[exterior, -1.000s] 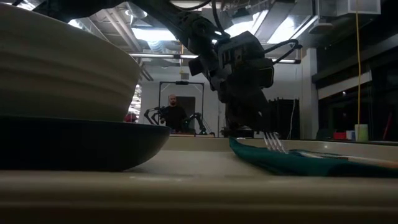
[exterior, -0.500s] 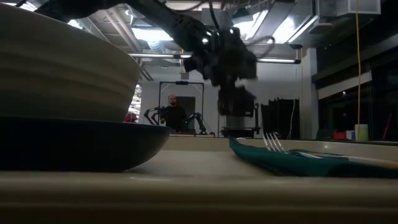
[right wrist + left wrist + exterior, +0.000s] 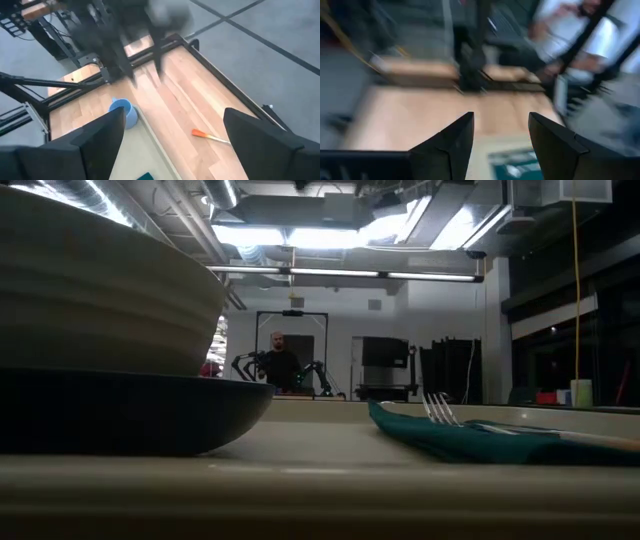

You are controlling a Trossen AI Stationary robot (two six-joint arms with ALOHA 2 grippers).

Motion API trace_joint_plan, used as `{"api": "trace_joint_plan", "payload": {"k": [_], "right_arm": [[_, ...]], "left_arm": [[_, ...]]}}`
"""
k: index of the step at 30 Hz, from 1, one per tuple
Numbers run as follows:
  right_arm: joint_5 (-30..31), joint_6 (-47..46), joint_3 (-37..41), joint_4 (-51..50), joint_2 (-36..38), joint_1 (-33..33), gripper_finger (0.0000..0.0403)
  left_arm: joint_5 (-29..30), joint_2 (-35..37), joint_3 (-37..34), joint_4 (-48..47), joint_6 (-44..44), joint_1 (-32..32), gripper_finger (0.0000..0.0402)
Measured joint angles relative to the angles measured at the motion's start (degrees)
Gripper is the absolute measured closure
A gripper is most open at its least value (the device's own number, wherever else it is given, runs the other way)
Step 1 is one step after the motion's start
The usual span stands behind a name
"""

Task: Set up tray
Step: Put the orange spoon on top of the green napkin to the left of the orange fork

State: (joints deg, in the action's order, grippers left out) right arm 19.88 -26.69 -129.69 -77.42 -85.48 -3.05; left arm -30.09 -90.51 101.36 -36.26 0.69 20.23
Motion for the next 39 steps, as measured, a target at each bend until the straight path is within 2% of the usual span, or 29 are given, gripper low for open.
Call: {"api": "trace_joint_plan", "payload": {"k": [5,9,13,16,18,22,25,27,30,39], "right_arm": [[-0.53,0.8,-0.02,-0.34,-1.43,1.41,0.0062],[-5.13,4.65,-0.02,0.42,-4.13,1.95,0.0062],[-8.04,4.77,-0.02,0.58,-7.96,2.89,0.0062],[-7.93,2.82,0.0,-0.97,-10.06,4.14,0.0062],[-7.89,2.56,0.0,-2.03,-11.12,5.03,0.0062],[-5.77,2.72,0.0,-5.24,-12.87,6.62,0.0062],[-3.62,2.76,-0.02,-8.84,-13.46,8.05,0.0062],[-2.64,2.69,0.0,-11.83,-13.67,9.1,0.0062],[-2.36,2.45,-0.01,-12.62,-13.58,10.65,0.0062],[-2.36,4.47,0.0,-12.62,-12.89,14.03,0.0062]], "left_arm": [[13.12,12.55,0.07,0.45,4.09,-1.69,0.0219],[17.68,19.02,-0.6,-0.29,3.66,-2.93,0.0219],[22.33,24.07,-5.98,-0.24,3.29,-3.21,0.0219],[25.02,26.76,-13.37,2.17,2.94,-3.21,0.0219],[25.47,28.45,-19.45,7.1,1.91,-3.19,0.0219],[25.07,31.21,-31.88,23.99,-0.87,-3.21,0.0219],[28.03,31.64,-38.14,31.57,-0.35,-3.21,0.0219],[29.92,31.36,-40.19,31.74,-0.07,-3.23,0.0219],[29.32,30.37,-42.28,31.28,-0.34,-3.24,0.0219],[29.1,28.37,-42.38,32.09,3.38,-3.26,0.0219]]}}
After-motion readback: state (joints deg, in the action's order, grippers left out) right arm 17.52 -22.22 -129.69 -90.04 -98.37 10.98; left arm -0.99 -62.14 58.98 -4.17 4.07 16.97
